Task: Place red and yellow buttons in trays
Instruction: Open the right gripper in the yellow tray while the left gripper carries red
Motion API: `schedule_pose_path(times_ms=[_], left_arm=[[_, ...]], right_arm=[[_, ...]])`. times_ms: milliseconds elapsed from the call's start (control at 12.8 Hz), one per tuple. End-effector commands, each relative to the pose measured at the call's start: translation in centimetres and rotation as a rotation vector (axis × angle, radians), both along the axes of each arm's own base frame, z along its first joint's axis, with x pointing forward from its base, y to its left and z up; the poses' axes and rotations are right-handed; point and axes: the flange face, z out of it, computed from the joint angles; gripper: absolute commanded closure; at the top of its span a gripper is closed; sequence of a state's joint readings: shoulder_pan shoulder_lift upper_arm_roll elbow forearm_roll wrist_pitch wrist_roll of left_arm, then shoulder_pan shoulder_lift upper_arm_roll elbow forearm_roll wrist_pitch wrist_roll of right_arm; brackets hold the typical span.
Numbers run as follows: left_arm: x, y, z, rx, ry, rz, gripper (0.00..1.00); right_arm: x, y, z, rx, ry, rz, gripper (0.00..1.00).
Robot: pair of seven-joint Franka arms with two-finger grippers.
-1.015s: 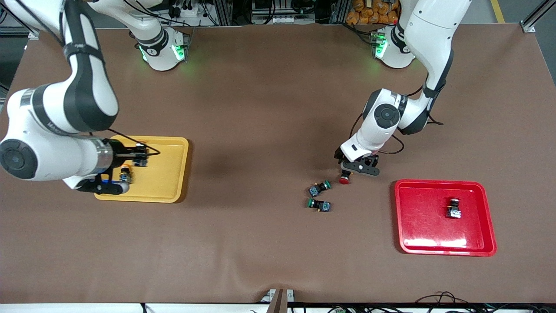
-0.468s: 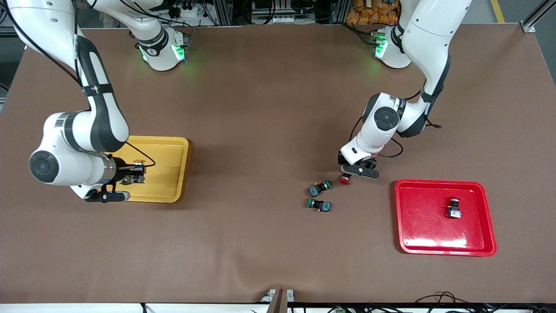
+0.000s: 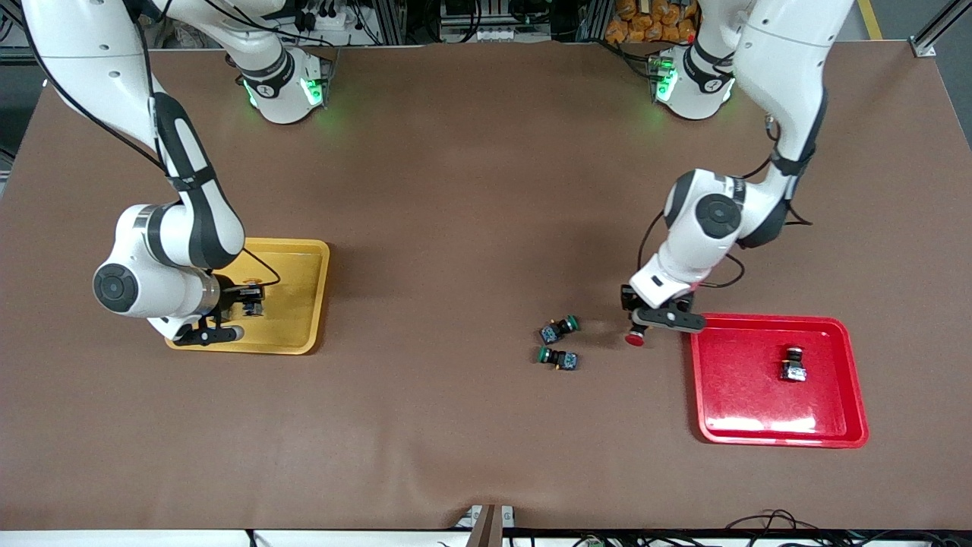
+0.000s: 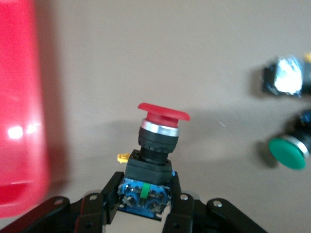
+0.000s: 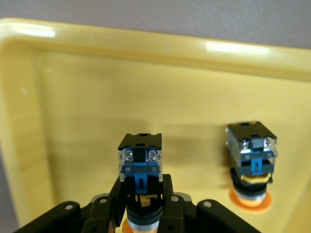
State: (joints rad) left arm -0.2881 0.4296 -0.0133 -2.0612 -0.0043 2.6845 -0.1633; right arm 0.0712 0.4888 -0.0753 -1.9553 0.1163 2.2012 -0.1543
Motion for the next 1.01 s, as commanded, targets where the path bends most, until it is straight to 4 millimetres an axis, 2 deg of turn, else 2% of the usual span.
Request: schedule_pose_path(times_ms=[0, 78, 156, 312, 468, 702, 859, 937], left_arm=[[3.0, 5.4, 3.1, 0.005, 0.024, 0.044, 1.0], [4.2, 8.4, 3.3, 0.011, 0.03, 0.069, 1.0], [5.1, 10.9, 3.5, 0.012, 0.022, 0.087, 1.0], [6.8, 15.2, 1.7, 0.022, 0.027, 0.088, 1.0], [8.4, 18.2, -0.2, 0.027, 0.03, 0.099, 1.0], [10.0, 18.5, -2.8, -0.003, 0.038, 0.097, 1.0], [9.9, 18.5, -4.3, -0.012, 0.057, 0.105, 1.0], [9.8, 18.5, -4.6, -0.018, 0.062, 0.112, 1.0]], right_arm=[[-0.5, -0.3, -1.4, 0.001, -0.01, 0.017, 0.81], [-0.5, -0.2, -1.2, 0.002, -0.007, 0.019, 0.43], [-0.5, -0.1, -0.9, 0.003, -0.008, 0.023, 0.0], [-0.3, 0.1, 0.3, 0.007, -0.001, 0.028, 0.0], [0.5, -0.2, 4.7, 0.019, 0.008, 0.025, 0.0], [1.4, -1.0, 12.7, 0.034, -0.01, 0.019, 0.0], [0.7, -1.1, 18.1, 0.036, -0.055, 0.004, 0.0], [0.1, -1.9, 20.8, 0.038, -0.075, -0.009, 0.0]])
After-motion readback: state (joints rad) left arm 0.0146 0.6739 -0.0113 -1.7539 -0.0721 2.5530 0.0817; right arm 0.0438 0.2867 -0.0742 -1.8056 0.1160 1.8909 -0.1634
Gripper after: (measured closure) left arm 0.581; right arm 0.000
